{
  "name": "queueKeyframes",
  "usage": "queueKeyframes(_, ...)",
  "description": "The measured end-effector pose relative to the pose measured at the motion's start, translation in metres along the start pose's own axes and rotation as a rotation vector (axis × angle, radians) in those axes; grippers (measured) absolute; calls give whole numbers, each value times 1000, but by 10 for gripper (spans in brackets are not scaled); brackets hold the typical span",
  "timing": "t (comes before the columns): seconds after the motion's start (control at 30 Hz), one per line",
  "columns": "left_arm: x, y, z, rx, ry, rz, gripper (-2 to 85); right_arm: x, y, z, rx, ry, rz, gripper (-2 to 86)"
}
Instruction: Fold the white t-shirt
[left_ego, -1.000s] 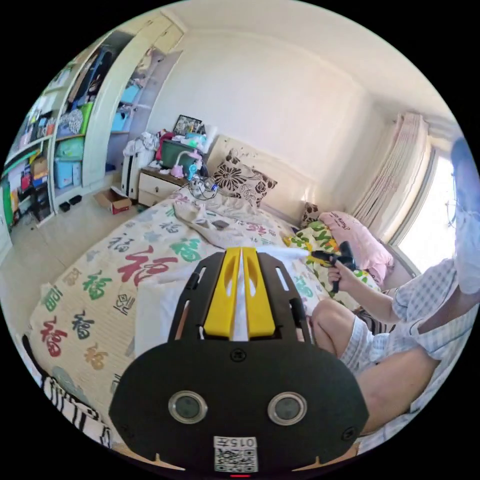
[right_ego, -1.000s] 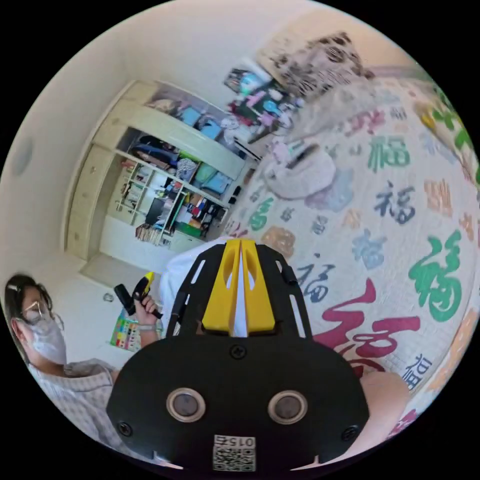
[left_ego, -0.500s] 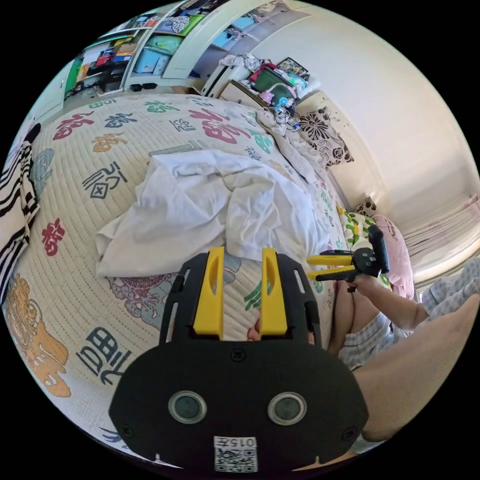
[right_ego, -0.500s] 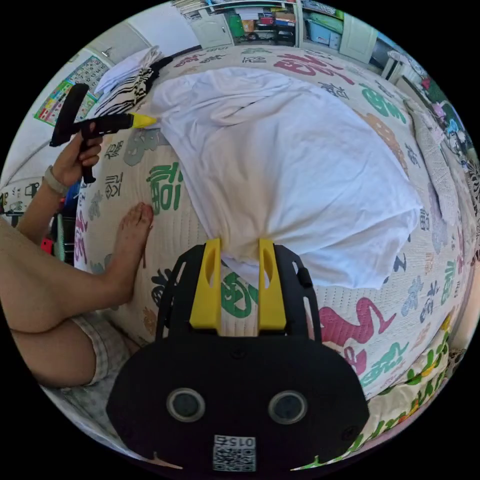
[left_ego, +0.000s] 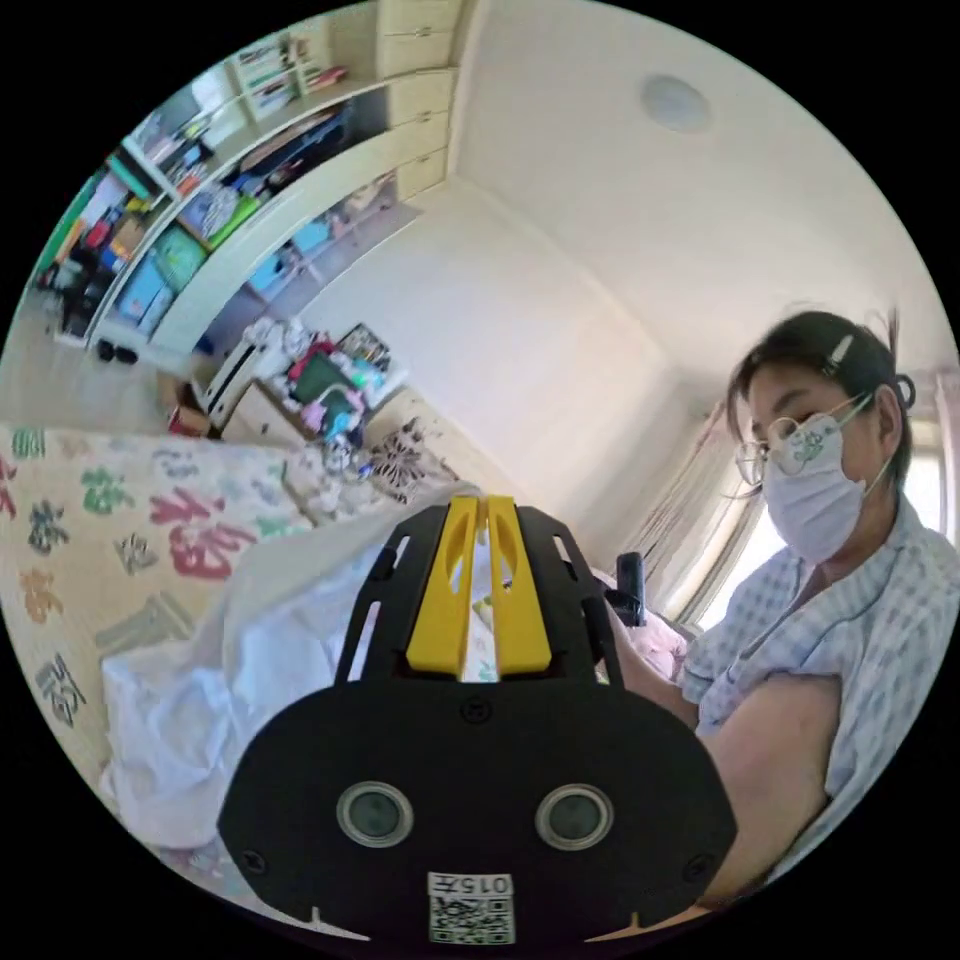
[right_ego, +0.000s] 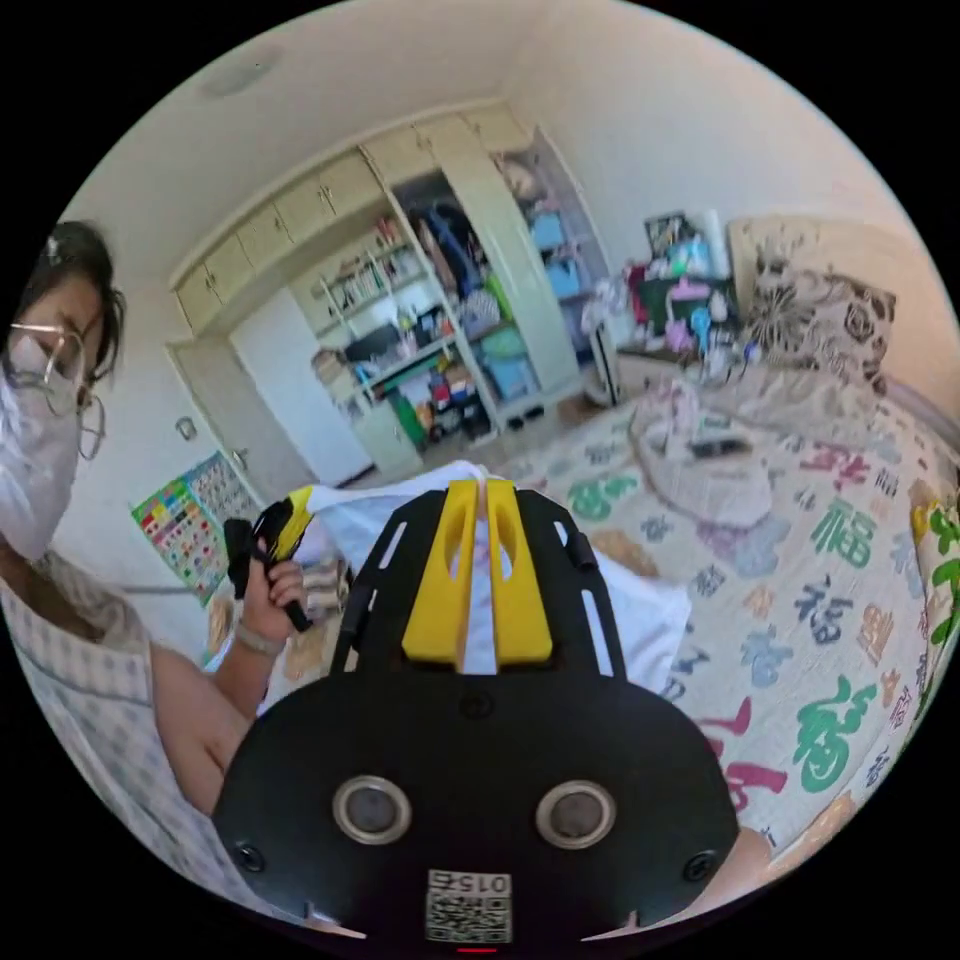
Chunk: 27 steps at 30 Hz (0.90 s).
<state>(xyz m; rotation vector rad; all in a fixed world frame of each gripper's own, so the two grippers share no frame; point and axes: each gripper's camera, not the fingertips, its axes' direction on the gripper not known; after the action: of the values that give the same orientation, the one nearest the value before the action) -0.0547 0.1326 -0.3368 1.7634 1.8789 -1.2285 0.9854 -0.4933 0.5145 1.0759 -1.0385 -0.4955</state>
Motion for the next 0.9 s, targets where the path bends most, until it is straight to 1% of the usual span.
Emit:
queueKeyframes(0.03,13,-9,-2,45,5,48,-4,-7,-6,-11,75,-9,-6,5)
queueKeyframes(0.1,66,-40,-15,239,21,209,-4,-30,-25,-47,343,-86,-21,4)
queueKeyframes(0.13,78,-47,-18,286,31,241,-4,-36,-30,-55,400,-106,-28,4)
queueKeyframes(0.2,125,-66,-31,445,97,356,-4,-59,-44,-87,621,-175,-53,4)
queueKeyframes(0.23,137,-69,-34,479,109,389,-4,-65,-47,-95,677,-188,-63,4)
queueKeyframes(0.27,160,-73,-41,541,104,467,-4,-78,-50,-109,779,-200,-94,4)
queueKeyframes(0.3,181,-76,-48,599,58,545,-4,-90,-53,-120,852,-189,-138,4)
queueKeyframes(0.4,214,-87,-56,714,-70,718,-4,-116,-64,-135,967,-112,-264,5)
queueKeyframes(0.5,213,-113,-56,701,-44,730,-4,-123,-85,-129,1004,-41,-333,6)
queueKeyframes(0.57,199,-127,-49,677,-76,709,-4,-119,-102,-115,964,-12,-351,7)
queueKeyframes(0.63,174,-140,-32,649,-155,673,-3,-109,-123,-89,885,32,-349,9)
queueKeyframes(0.7,113,-160,4,535,-283,546,-2,-81,-155,-35,700,93,-302,14)
queueKeyframes(0.73,93,-165,15,499,-313,513,-1,-71,-163,-17,640,111,-282,16)
queueKeyframes(0.77,51,-171,38,419,-380,481,0,-46,-180,26,511,151,-228,21)
queueKeyframes(0.8,8,-174,65,300,-492,467,2,-16,-193,73,382,169,-188,31)
queueKeyframes(0.83,-15,-176,78,227,-554,432,4,0,-198,99,303,173,-173,37)
queueKeyframes(0.87,-60,-177,97,59,-627,330,6,35,-203,150,80,180,-129,46)
queueKeyframes(0.9,-95,-171,102,-75,-610,247,10,67,-201,187,-152,155,-17,50)
